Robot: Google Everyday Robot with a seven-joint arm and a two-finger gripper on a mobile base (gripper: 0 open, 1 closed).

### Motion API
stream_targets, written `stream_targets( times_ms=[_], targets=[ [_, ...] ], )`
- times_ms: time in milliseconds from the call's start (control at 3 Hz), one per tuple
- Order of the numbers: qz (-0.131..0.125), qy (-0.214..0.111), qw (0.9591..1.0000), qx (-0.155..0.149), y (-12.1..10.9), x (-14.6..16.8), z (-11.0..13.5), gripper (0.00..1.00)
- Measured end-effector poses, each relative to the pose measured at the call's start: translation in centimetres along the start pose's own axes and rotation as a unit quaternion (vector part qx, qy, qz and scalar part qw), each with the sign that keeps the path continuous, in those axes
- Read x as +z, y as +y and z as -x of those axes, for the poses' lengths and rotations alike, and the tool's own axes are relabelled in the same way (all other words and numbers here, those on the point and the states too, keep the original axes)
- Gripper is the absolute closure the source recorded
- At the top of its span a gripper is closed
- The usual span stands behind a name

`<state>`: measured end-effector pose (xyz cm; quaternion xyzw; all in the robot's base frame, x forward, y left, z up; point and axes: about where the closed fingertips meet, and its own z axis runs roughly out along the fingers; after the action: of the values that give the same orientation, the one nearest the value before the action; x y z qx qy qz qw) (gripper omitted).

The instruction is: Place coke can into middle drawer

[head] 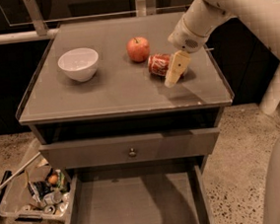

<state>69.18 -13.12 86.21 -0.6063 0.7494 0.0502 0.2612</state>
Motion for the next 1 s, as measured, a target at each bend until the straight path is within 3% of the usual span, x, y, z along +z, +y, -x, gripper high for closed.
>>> stream_targets(
  times_ms=[333,1000],
  targets=[
    [0.001,-0.021,0.9991,0.037,-1.30,0.47,-1.91,0.00],
    [0.002,-0.023,0.9990,0.038,-1.36,0.59,-1.86,0.42]
  ],
)
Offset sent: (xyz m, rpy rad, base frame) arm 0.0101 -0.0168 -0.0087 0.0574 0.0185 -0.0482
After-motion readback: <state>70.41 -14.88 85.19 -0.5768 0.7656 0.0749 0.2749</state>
